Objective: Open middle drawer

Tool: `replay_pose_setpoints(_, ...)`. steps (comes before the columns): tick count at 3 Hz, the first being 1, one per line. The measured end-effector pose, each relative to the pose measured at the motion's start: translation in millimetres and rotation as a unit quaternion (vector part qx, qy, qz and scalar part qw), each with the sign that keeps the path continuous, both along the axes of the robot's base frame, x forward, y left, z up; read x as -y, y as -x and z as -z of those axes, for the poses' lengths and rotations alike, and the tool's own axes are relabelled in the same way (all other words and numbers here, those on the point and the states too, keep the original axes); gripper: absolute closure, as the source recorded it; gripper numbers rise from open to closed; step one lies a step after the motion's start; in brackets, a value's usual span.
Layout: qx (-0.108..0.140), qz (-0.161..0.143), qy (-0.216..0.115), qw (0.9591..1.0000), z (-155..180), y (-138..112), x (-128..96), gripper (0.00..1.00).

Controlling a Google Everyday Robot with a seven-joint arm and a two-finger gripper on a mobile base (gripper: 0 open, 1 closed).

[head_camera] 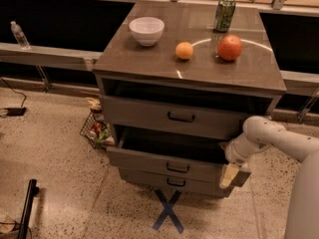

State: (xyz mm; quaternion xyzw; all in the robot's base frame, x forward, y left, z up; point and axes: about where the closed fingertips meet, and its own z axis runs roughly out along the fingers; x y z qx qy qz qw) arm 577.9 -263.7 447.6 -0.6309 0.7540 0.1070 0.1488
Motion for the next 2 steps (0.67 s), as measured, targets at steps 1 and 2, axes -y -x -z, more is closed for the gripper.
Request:
replay_pose_setpoints(1,0.000,0.000,0.000,1.0000,0.0,0.0,0.0,0.00)
replay_pose_setpoints(2,0.000,0.000,0.000,1.0000,0.0,0.0,0.0,0.00)
